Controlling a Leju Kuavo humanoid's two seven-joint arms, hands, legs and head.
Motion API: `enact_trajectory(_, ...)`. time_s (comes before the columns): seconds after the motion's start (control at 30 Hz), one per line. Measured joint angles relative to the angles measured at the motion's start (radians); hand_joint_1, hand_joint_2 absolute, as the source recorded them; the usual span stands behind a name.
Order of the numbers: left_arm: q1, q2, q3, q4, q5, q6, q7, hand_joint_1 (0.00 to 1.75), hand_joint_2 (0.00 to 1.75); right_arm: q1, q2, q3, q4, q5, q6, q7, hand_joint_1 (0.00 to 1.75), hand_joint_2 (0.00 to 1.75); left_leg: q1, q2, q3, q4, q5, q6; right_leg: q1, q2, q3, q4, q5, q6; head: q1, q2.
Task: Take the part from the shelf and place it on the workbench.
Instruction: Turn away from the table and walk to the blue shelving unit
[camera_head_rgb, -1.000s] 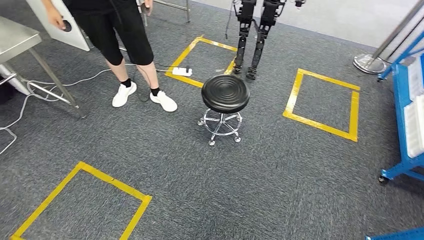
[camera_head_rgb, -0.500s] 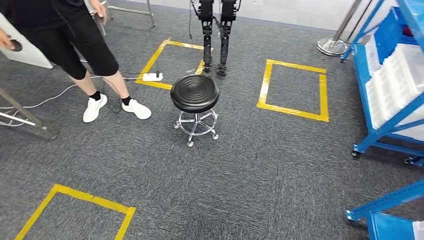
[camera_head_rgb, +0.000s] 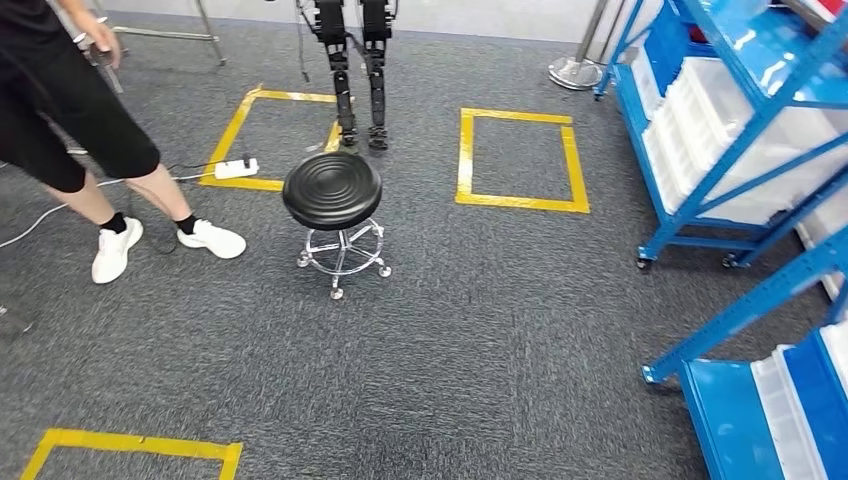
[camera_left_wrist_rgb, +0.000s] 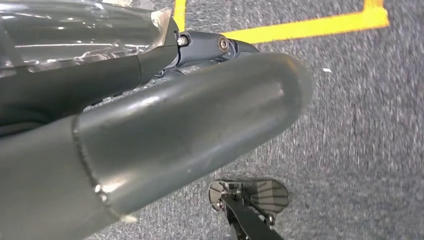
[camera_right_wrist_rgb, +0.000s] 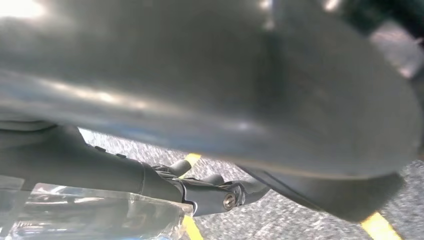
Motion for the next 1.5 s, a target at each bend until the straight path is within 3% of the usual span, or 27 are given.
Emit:
enact_trajectory(0.07, -0.001, -0.001, 0.000, 0.000, 0.000, 0.001, 0.001, 0.00, 0.00, -0.001, 0.000, 0.000, 0.000, 0.002, 0.000, 0.000, 0.00, 0.00, 0.000, 0.023, 0.005, 0.000, -0.003, -0.006, -0.006, -0.038, 0.076, -0.133, 0.048, 0.017, 0.001, 0.000)
enact_trajectory(0.1, 0.000, -0.002, 0.000, 0.000, 0.001, 0.001, 0.002, 0.00, 0.00, -0.002, -0.001, 0.000, 0.000, 0.002, 0.000, 0.001, 0.00, 0.00, -0.002, 0.034, 0.008, 0.001, -0.007, -0.013, -0.004, -0.062, 0.110, -0.196, 0.067, 0.018, 0.002, 0.000)
enact_trajectory(0.17, -0.001, -0.002, 0.000, 0.000, 0.001, 0.002, 0.003, 0.00, 0.00, -0.002, 0.000, 0.000, 0.000, 0.003, 0.001, 0.001, 0.00, 0.00, -0.007, 0.053, 0.015, 0.001, -0.013, -0.027, 0.003, -0.087, 0.140, -0.256, 0.084, 0.006, 0.000, 0.000)
enact_trajectory(0.23, -0.004, -0.003, 0.000, 0.000, 0.001, 0.003, 0.003, 0.00, 0.00, 0.000, 0.000, 0.000, 0.000, 0.003, 0.001, 0.001, 0.00, 0.00, -0.005, 0.072, 0.023, -0.002, -0.017, -0.040, 0.006, -0.063, 0.138, -0.258, 0.089, -0.011, -0.003, 0.000)
enact_trajectory(0.27, -0.006, -0.003, 0.000, 0.000, 0.001, 0.003, 0.003, 0.00, 0.00, 0.002, -0.001, 0.000, 0.000, 0.003, 0.001, 0.001, 0.00, 0.00, -0.001, 0.065, 0.025, 0.002, -0.023, -0.046, 0.003, -0.051, 0.138, -0.259, 0.091, -0.018, -0.004, 0.000)
enact_trajectory(0.33, -0.006, -0.003, 0.000, 0.000, 0.001, 0.003, 0.003, 0.00, 0.00, 0.002, -0.001, 0.000, 0.000, 0.003, 0.001, 0.001, 0.00, 0.00, 0.004, 0.014, 0.003, 0.063, -0.069, -0.052, -0.006, -0.028, 0.143, -0.263, 0.097, -0.034, -0.008, 0.000)
enact_trajectory(0.4, -0.002, -0.003, 0.000, 0.000, 0.001, 0.003, 0.003, 0.00, 0.00, 0.002, 0.000, 0.000, 0.000, 0.003, 0.001, 0.001, 0.00, 0.00, 0.005, -0.041, -0.057, 0.195, -0.141, -0.050, -0.004, -0.004, 0.141, -0.263, 0.099, -0.043, -0.011, 0.000)
enact_trajectory(0.47, 0.001, -0.003, 0.000, 0.001, 0.001, 0.003, 0.003, 0.00, 0.00, 0.002, 0.001, 0.000, 0.000, 0.003, 0.001, 0.000, 0.00, 0.00, 0.004, -0.055, -0.105, 0.286, -0.167, -0.048, 0.001, 0.024, 0.141, -0.262, 0.099, -0.044, -0.012, 0.000)
enact_trajectory(0.5, 0.001, -0.003, 0.000, 0.001, 0.001, 0.004, 0.003, 0.00, 0.00, 0.003, 0.001, 0.000, 0.000, 0.003, 0.001, 0.000, 0.00, 0.00, 0.004, -0.058, -0.106, 0.279, -0.147, -0.045, 0.002, 0.039, 0.143, -0.262, 0.099, -0.043, -0.011, 0.000)
enact_trajectory(0.53, 0.001, -0.003, 0.000, 0.001, 0.001, 0.006, 0.003, 0.00, 0.00, 0.004, 0.001, 0.000, 0.000, 0.004, 0.001, -0.001, 0.00, 0.00, 0.005, -0.063, -0.090, 0.235, -0.112, -0.042, 0.002, 0.053, 0.145, -0.262, 0.099, -0.043, -0.012, 0.000)
enact_trajectory(0.6, 0.001, -0.003, 0.001, 0.001, 0.002, 0.011, 0.003, 0.00, 0.00, 0.002, 0.003, 0.000, 0.000, 0.005, 0.001, -0.002, 0.00, 0.00, 0.006, -0.101, -0.039, 0.106, -0.037, -0.036, 0.005, 0.080, 0.146, -0.258, 0.098, -0.041, -0.012, 0.000)
enact_trajectory(0.67, 0.001, -0.003, 0.001, 0.001, 0.004, 0.017, 0.005, 0.00, 0.00, 0.000, 0.005, 0.000, 0.000, 0.007, 0.001, -0.003, 0.00, 0.00, 0.004, -0.129, -0.014, 0.034, -0.009, -0.032, 0.010, 0.102, 0.138, -0.254, 0.097, -0.034, -0.012, 0.000)
enact_trajectory(0.73, -0.001, -0.004, 0.002, 0.000, 0.008, 0.021, 0.007, 0.00, 0.00, 0.003, 0.005, 0.000, 0.000, 0.010, 0.000, -0.003, 0.00, 0.00, -0.002, -0.112, -0.011, 0.021, -0.008, -0.022, 0.010, 0.123, 0.125, -0.255, 0.099, -0.020, -0.012, 0.000)
enact_trajectory(0.77, -0.003, -0.005, 0.002, 0.000, 0.011, 0.022, 0.009, 0.00, 0.00, 0.004, 0.004, 0.000, 0.000, 0.011, 0.000, -0.003, 0.00, 0.00, -0.004, -0.100, -0.008, 0.017, -0.005, -0.015, 0.010, 0.116, 0.119, -0.249, 0.097, -0.015, -0.012, 0.000)
enact_trajectory(0.83, -0.003, -0.007, 0.002, 0.000, 0.013, 0.024, 0.011, 0.00, 0.00, 0.002, 0.004, 0.000, 0.000, 0.014, 0.000, -0.003, 0.00, 0.00, -0.004, -0.074, -0.005, 0.007, 0.000, 0.001, 0.012, 0.071, 0.093, -0.198, 0.070, -0.013, -0.008, 0.000)
enact_trajectory(0.9, -0.001, -0.008, 0.003, 0.000, 0.015, 0.025, 0.013, 0.00, 0.00, 0.000, 0.004, 0.001, 0.000, 0.018, 0.000, -0.003, 0.00, 0.00, -0.008, -0.047, -0.004, 0.006, 0.000, 0.009, 0.010, 0.021, 0.031, -0.077, 0.014, -0.020, -0.003, 0.000)
enact_trajectory(0.97, 0.000, -0.008, 0.004, 0.000, 0.016, 0.025, 0.015, 0.00, 0.00, 0.000, 0.004, 0.001, 0.000, 0.021, 0.000, -0.003, 0.00, 0.00, -0.012, -0.019, -0.004, 0.006, -0.002, 0.011, 0.008, 0.007, -0.017, 0.023, -0.020, -0.017, -0.002, 0.000)
enact_trajectory(1.0, -0.001, -0.008, 0.004, 0.000, 0.016, 0.025, 0.015, 0.00, 0.00, 0.000, 0.004, 0.001, 0.000, 0.022, 0.000, -0.003, 0.00, 0.00, -0.012, -0.006, -0.004, 0.006, -0.003, 0.011, 0.007, 0.003, -0.016, 0.024, -0.015, -0.010, -0.002, 0.000)
enact_trajectory(1.07, -0.002, -0.009, 0.005, 0.000, 0.016, 0.025, 0.015, 0.00, 0.00, -0.001, 0.004, 0.001, 0.000, 0.026, 0.000, -0.003, 0.00, 0.00, -0.012, 0.017, 0.001, 0.006, -0.006, 0.007, 0.005, -0.020, 0.048, -0.090, 0.032, 0.005, -0.002, 0.000)
enact_trajectory(1.1, -0.002, -0.010, 0.005, 0.000, 0.017, 0.025, 0.015, 0.00, 0.00, -0.002, 0.004, 0.002, 0.000, 0.028, 0.000, -0.002, 0.00, 0.00, -0.014, 0.027, 0.004, 0.007, -0.009, 0.002, 0.006, -0.046, 0.086, -0.160, 0.055, 0.007, -0.001, 0.000)
enact_trajectory(1.17, -0.001, -0.011, 0.005, 0.000, 0.017, 0.025, 0.016, 0.00, 0.00, -0.003, 0.004, 0.002, 0.000, 0.031, 0.000, -0.001, 0.00, 0.00, -0.018, 0.045, 0.011, 0.008, -0.016, -0.009, 0.014, -0.080, 0.127, -0.242, 0.082, -0.002, -0.003, 0.000)
enact_trajectory(1.23, -0.003, -0.012, 0.006, 0.000, 0.017, 0.025, 0.016, 0.00, 0.00, -0.003, 0.004, 0.002, 0.000, 0.033, 0.000, 0.000, 0.00, 0.00, -0.018, 0.065, 0.019, 0.007, -0.022, -0.021, 0.021, -0.068, 0.126, -0.251, 0.086, -0.018, -0.004, 0.000)
enact_trajectory(1.27, -0.005, -0.013, 0.006, 0.000, 0.017, 0.025, 0.017, 0.00, 0.00, -0.002, 0.003, 0.002, 0.000, 0.034, 0.001, 0.000, 0.00, 0.00, -0.014, 0.067, 0.022, 0.009, -0.025, -0.027, 0.016, -0.056, 0.128, -0.253, 0.088, -0.026, -0.004, 0.000)
enact_trajectory(1.33, -0.007, -0.014, 0.006, 0.000, 0.016, 0.024, 0.016, 0.00, 0.00, -0.001, 0.002, 0.002, 0.000, 0.035, 0.002, 0.001, 0.00, 0.00, -0.009, 0.028, 0.012, 0.043, -0.054, -0.038, 0.007, -0.034, 0.136, -0.259, 0.094, -0.041, -0.006, 0.000)
enact_trajectory(1.4, -0.004, -0.015, 0.006, 0.000, 0.016, 0.024, 0.016, 0.00, 0.00, -0.001, 0.002, 0.003, 0.000, 0.036, 0.002, 0.002, 0.00, 0.00, -0.006, -0.032, -0.036, 0.152, -0.117, -0.043, 0.006, -0.010, 0.140, -0.261, 0.098, -0.053, -0.009, 0.000)
enact_trajectory(1.47, 0.000, -0.016, 0.006, 0.000, 0.015, 0.023, 0.016, 0.00, 0.00, -0.002, 0.003, 0.003, 0.000, 0.036, 0.002, 0.003, 0.00, 0.00, -0.006, -0.053, -0.093, 0.263, -0.158, -0.044, 0.011, 0.017, 0.141, -0.260, 0.099, -0.057, -0.009, 0.000)
enact_trajectory(1.5, 0.001, -0.016, 0.006, 0.000, 0.014, 0.023, 0.016, 0.00, 0.00, -0.001, 0.003, 0.003, 0.000, 0.036, 0.002, 0.003, 0.00, 0.00, -0.006, -0.056, -0.105, 0.276, -0.149, -0.045, 0.012, 0.032, 0.142, -0.260, 0.099, -0.057, -0.009, 0.000)
